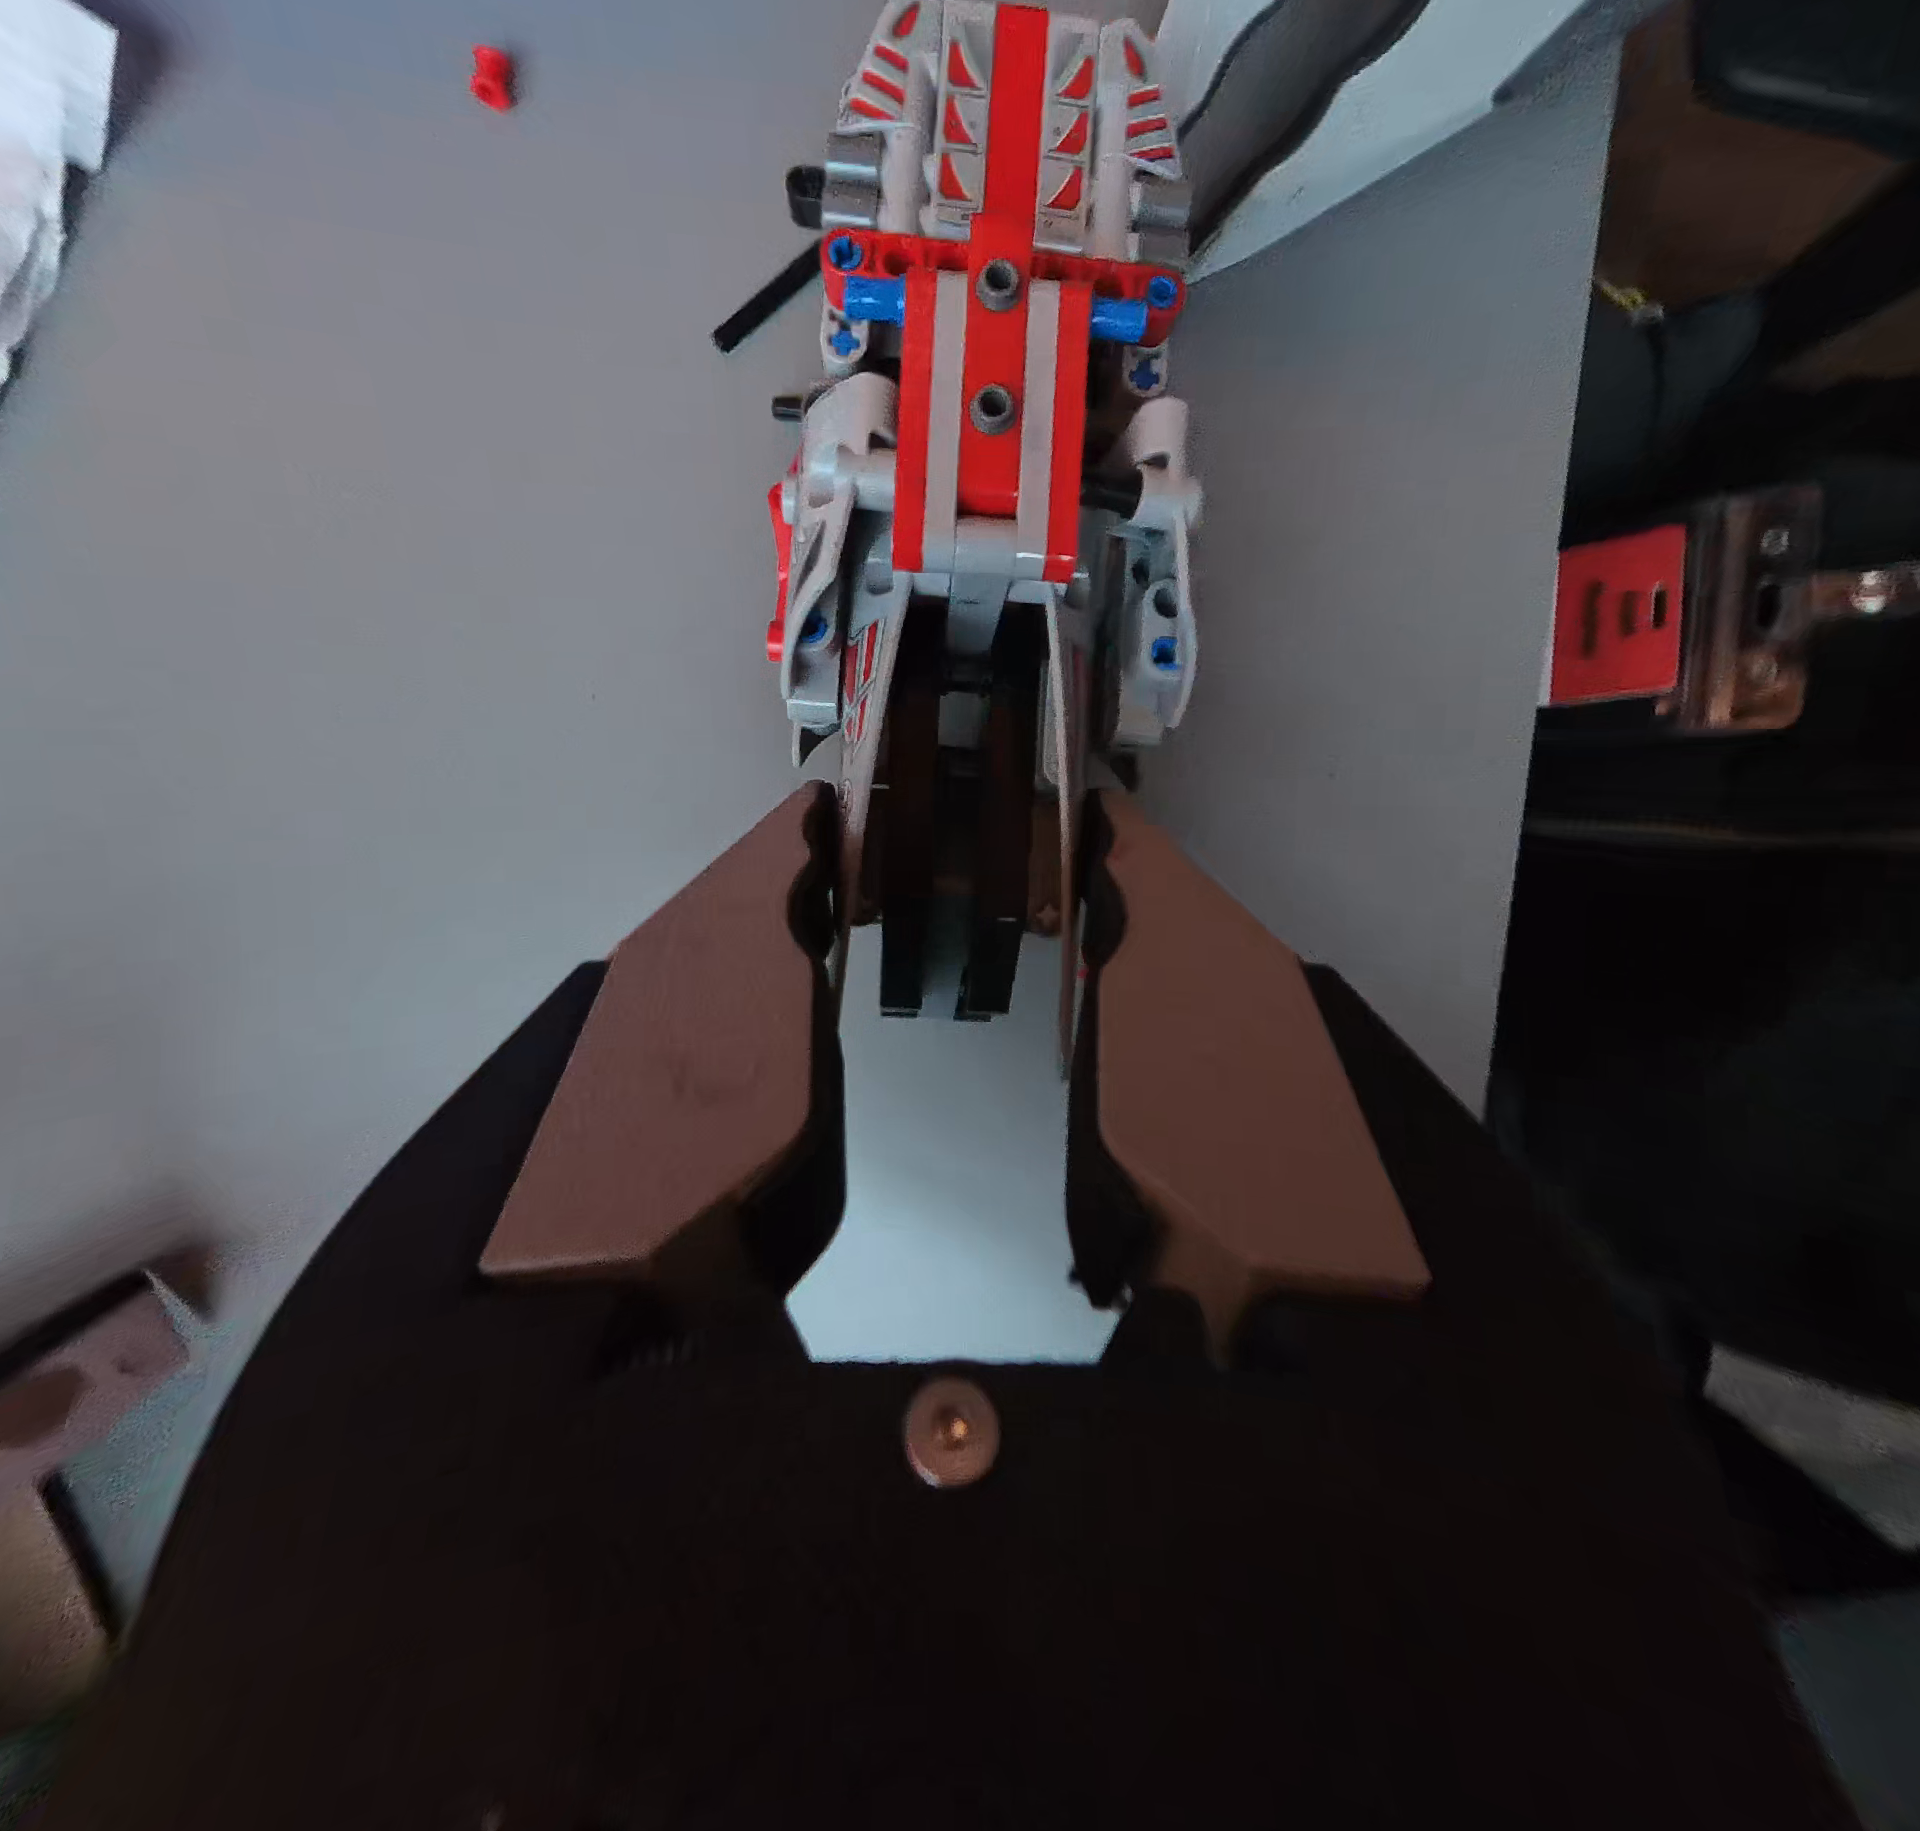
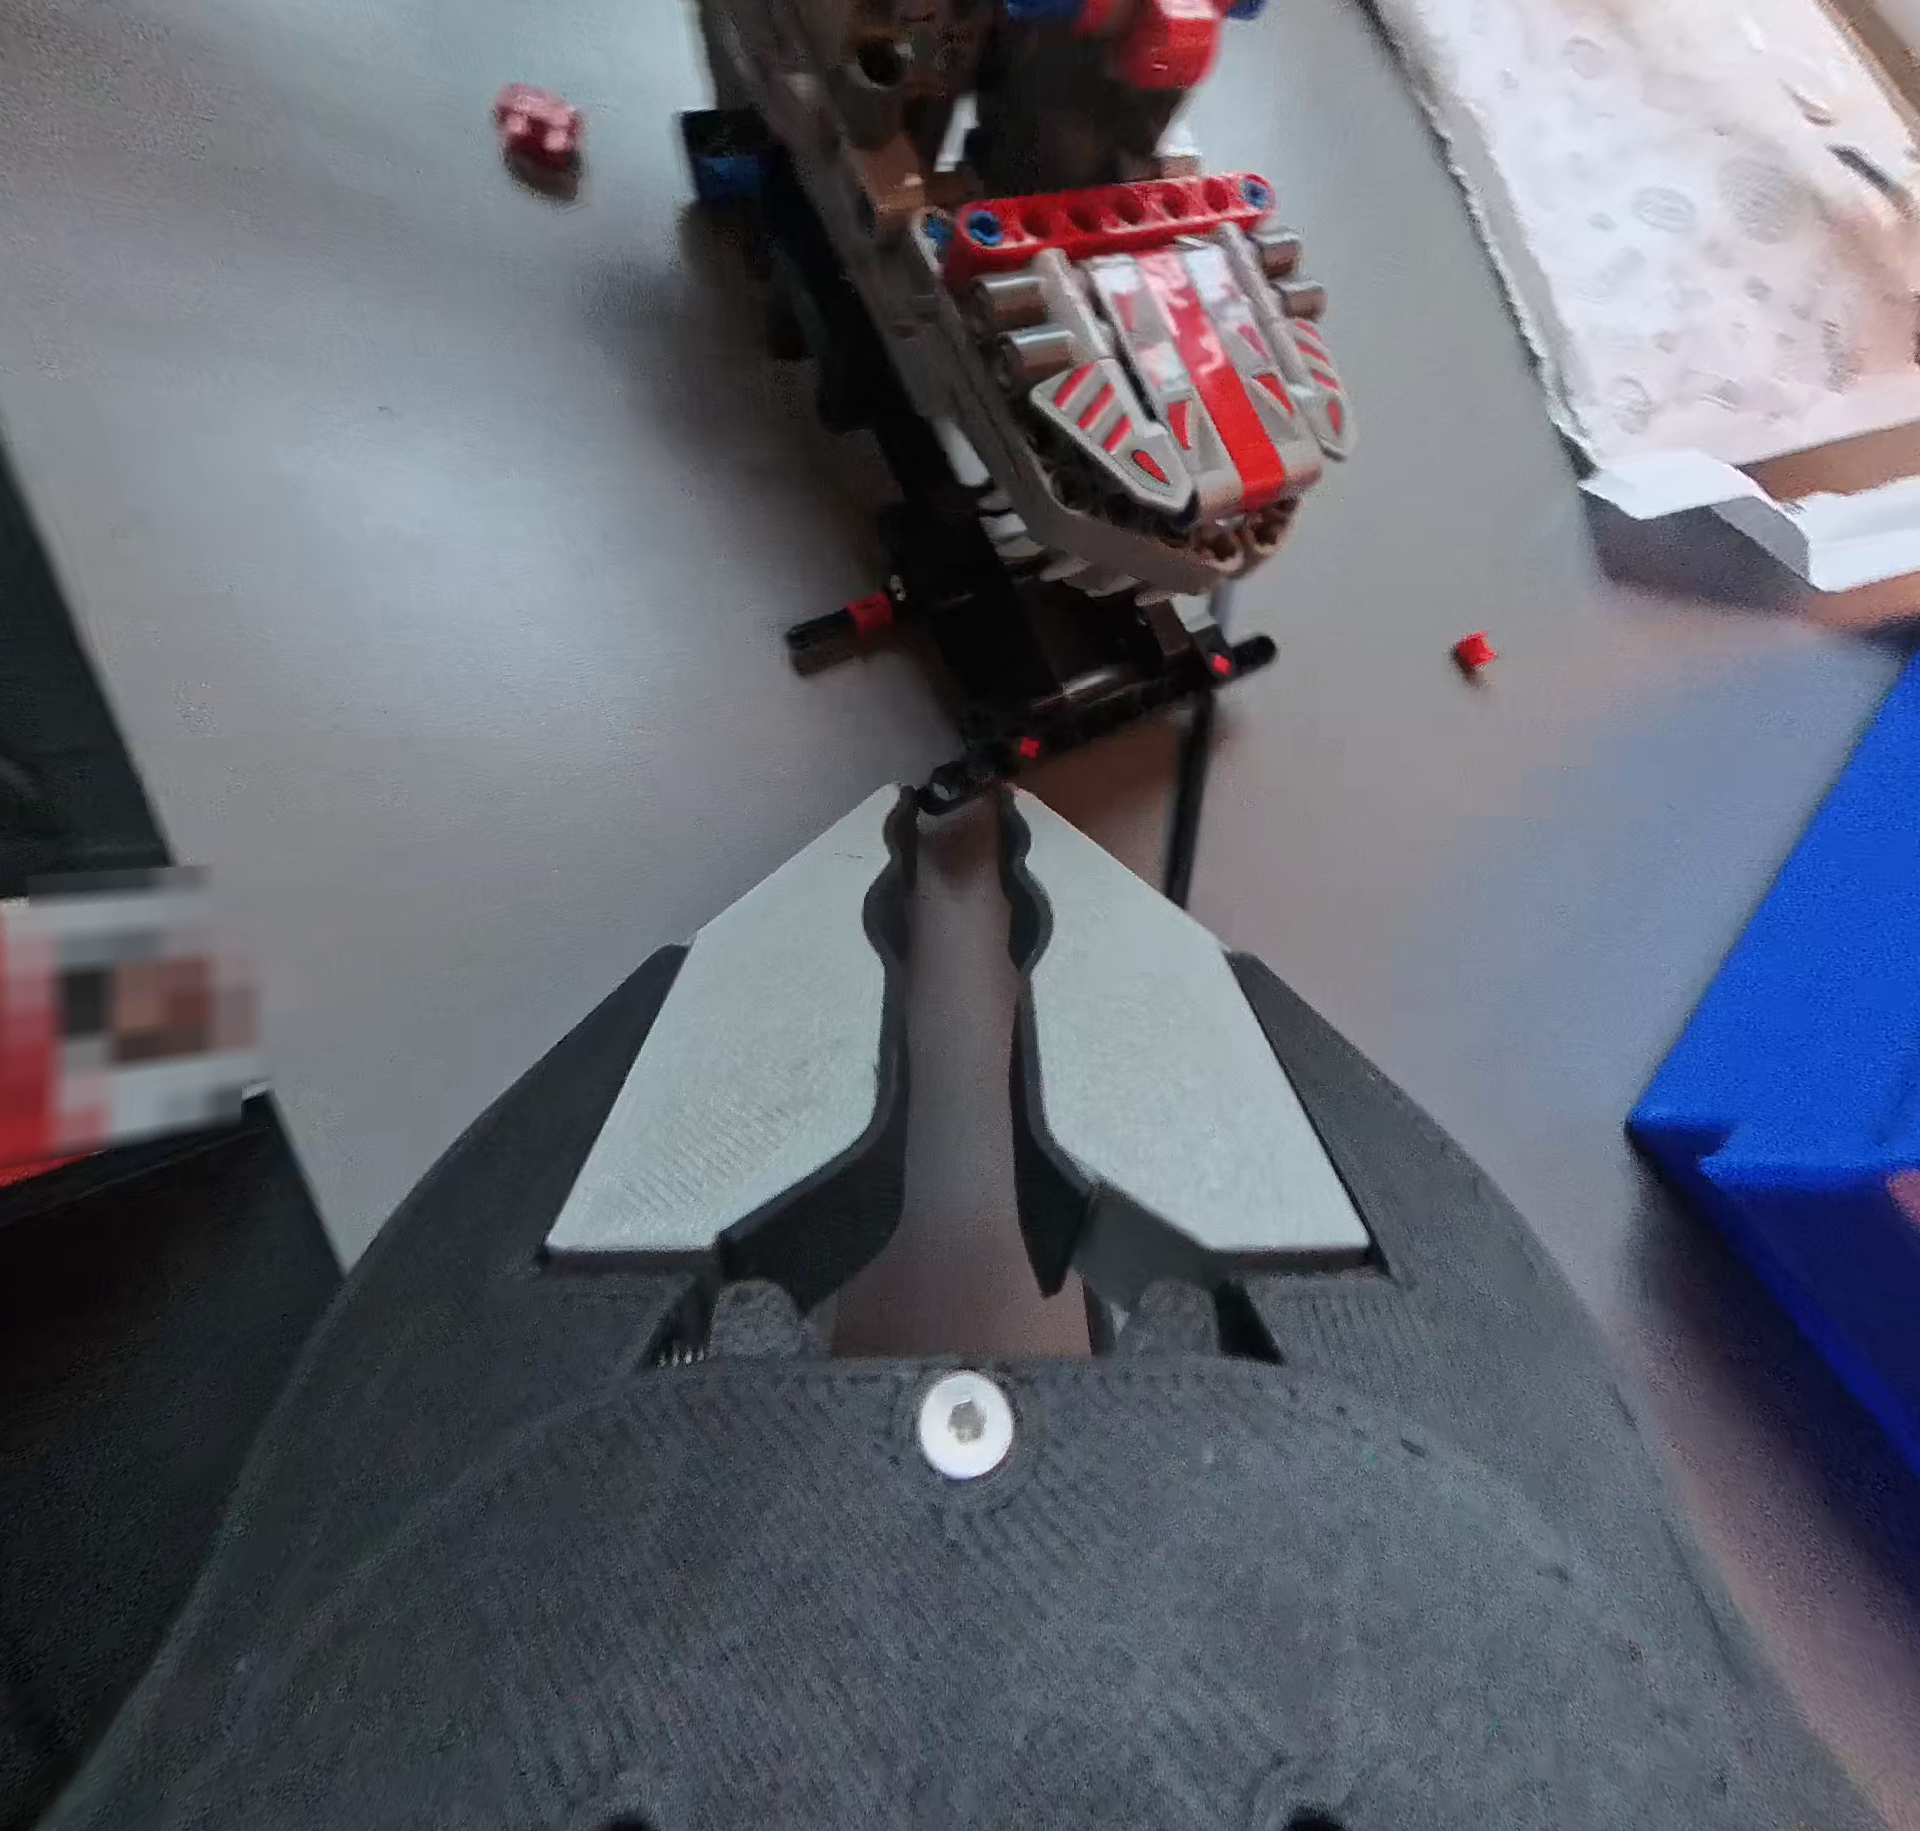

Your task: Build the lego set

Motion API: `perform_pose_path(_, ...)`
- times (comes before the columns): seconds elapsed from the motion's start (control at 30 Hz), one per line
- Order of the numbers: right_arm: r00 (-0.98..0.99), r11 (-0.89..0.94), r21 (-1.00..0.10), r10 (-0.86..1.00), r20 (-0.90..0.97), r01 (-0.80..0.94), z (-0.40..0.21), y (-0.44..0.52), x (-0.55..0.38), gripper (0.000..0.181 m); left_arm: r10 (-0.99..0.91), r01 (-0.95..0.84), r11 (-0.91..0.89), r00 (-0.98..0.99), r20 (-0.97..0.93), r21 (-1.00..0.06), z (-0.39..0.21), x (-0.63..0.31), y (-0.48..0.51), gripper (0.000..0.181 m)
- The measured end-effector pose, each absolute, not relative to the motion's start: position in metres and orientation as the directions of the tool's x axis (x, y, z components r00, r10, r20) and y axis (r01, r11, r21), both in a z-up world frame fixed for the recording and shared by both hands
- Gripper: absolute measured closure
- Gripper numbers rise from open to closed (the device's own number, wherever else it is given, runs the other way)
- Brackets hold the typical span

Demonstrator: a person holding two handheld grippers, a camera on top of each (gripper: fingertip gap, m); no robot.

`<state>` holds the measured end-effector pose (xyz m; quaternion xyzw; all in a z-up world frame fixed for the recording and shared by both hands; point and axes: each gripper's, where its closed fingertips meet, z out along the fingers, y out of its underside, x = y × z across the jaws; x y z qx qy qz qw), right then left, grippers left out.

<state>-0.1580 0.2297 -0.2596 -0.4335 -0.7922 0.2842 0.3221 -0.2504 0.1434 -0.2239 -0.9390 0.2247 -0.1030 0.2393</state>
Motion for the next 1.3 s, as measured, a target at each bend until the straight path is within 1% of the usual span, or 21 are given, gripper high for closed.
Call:
perform_pose_path(0.1, -0.349, 0.432, -0.744, 0.894, 0.28, 0.509, -0.255, 0.239, -0.16, 0.166, -0.34, -0.248, -0.808, 0.937, 0.079, -0.534, -0.223, -0.248, 0.139, 0.137)
perform_pose_path(0.17, -0.3, 0.406, -0.754, 0.911, 0.284, 0.516, -0.251, 0.245, -0.16, 0.166, -0.228, -0.119, -0.821, 0.965, 0.13, -0.559, -0.221, -0.239, 0.133, 0.137)
perform_pose_path(0.23, -0.285, 0.38, -0.768, 0.921, 0.265, 0.516, -0.249, 0.243, -0.16, 0.165, -0.185, -0.058, -0.806, 0.97, 0.158, -0.589, -0.219, -0.225, 0.126, 0.136)
perform_pose_path(0.3, -0.294, 0.371, -0.774, 0.923, 0.247, 0.513, -0.249, 0.234, -0.16, 0.164, -0.183, -0.055, -0.782, 0.972, 0.145, -0.62, -0.218, -0.215, 0.122, 0.134)
perform_pose_path(0.37, -0.287, 0.4, -0.762, 0.914, 0.288, 0.509, -0.25, 0.229, -0.161, 0.164, -0.183, -0.057, -0.761, 0.975, 0.129, -0.647, -0.218, -0.21, 0.12, 0.133)
perform_pose_path(0.43, -0.283, 0.438, -0.736, 0.898, 0.336, 0.516, -0.253, 0.23, -0.162, 0.165, -0.176, -0.073, -0.734, 0.981, 0.085, -0.675, -0.216, -0.213, 0.122, 0.136)
perform_pose_path(0.5, -0.277, 0.443, -0.719, 0.896, 0.346, 0.536, -0.257, 0.234, -0.162, 0.165, -0.158, -0.087, -0.709, 0.987, 0.038, -0.7, -0.214, -0.22, 0.124, 0.138)
perform_pose_path(0.57, -0.288, 0.432, -0.724, 0.901, 0.324, 0.538, -0.257, 0.233, -0.162, 0.165, -0.142, -0.04, -0.704, 0.986, 0.085, -0.709, -0.214, -0.219, 0.125, 0.138)
perform_pose_path(0.63, -0.28, 0.42, -0.731, 0.907, 0.314, 0.539, -0.257, 0.235, -0.162, 0.167, -0.13, -0.008, -0.712, 0.984, 0.121, -0.702, -0.213, -0.221, 0.128, 0.138)
perform_pose_path(0.7, -0.278, 0.411, -0.741, 0.91, 0.306, 0.531, -0.255, 0.235, -0.163, 0.171, -0.128, -0.004, -0.744, 0.983, 0.135, -0.669, -0.213, -0.222, 0.128, 0.138)
perform_pose_path(0.77, -0.282, 0.401, -0.771, 0.913, 0.294, 0.494, -0.248, 0.233, -0.164, 0.17, -0.145, -0.024, -0.779, 0.979, 0.143, -0.627, -0.214, -0.215, 0.126, 0.137)
perform_pose_path(0.83, -0.301, 0.381, -0.798, 0.917, 0.262, 0.466, -0.244, 0.23, -0.163, 0.17, -0.161, -0.048, -0.791, 0.978, 0.132, -0.609, -0.214, -0.204, 0.124, 0.136)
perform_pose_path(0.87, -0.313, 0.367, -0.804, 0.92, 0.238, 0.468, -0.243, 0.229, -0.162, 0.168, -0.173, -0.047, -0.787, 0.974, 0.147, -0.616, -0.213, -0.196, 0.124, 0.134)
perform_pose_path(0.97, -0.342, 0.326, -0.796, 0.926, 0.16, 0.511, -0.249, 0.227, -0.162, 0.162, -0.253, 0.002, -0.74, 0.925, 0.282, -0.672, -0.206, -0.162, 0.119, 0.126)
perform_pose_path(1.0, -0.345, 0.316, -0.793, 0.928, 0.143, 0.521, -0.251, 0.227, -0.162, 0.158, -0.25, 0.035, -0.717, 0.919, 0.304, -0.697, -0.201, -0.161, 0.118, 0.127)
perform_pose_path(1.07, -0.352, 0.303, -0.805, 0.927, 0.126, 0.51, -0.248, 0.227, -0.162, 0.158, -0.229, 0.08, -0.667, 0.924, 0.306, -0.74, -0.193, -0.169, 0.114, 0.127)
perform_pose_path(1.13, -0.365, 0.294, -0.823, 0.924, 0.114, 0.486, -0.244, 0.225, -0.16, 0.158, -0.211, 0.103, -0.647, 0.928, 0.307, -0.756, -0.189, -0.175, 0.104, 0.127)
perform_pose_path(1.3, -0.382, 0.26, -0.855, 0.921, 0.079, 0.449, -0.235, 0.223, -0.16, 0.158, -0.189, 0.099, -0.603, 0.947, 0.262, -0.792, -0.175, -0.185, 0.086, 0.127)
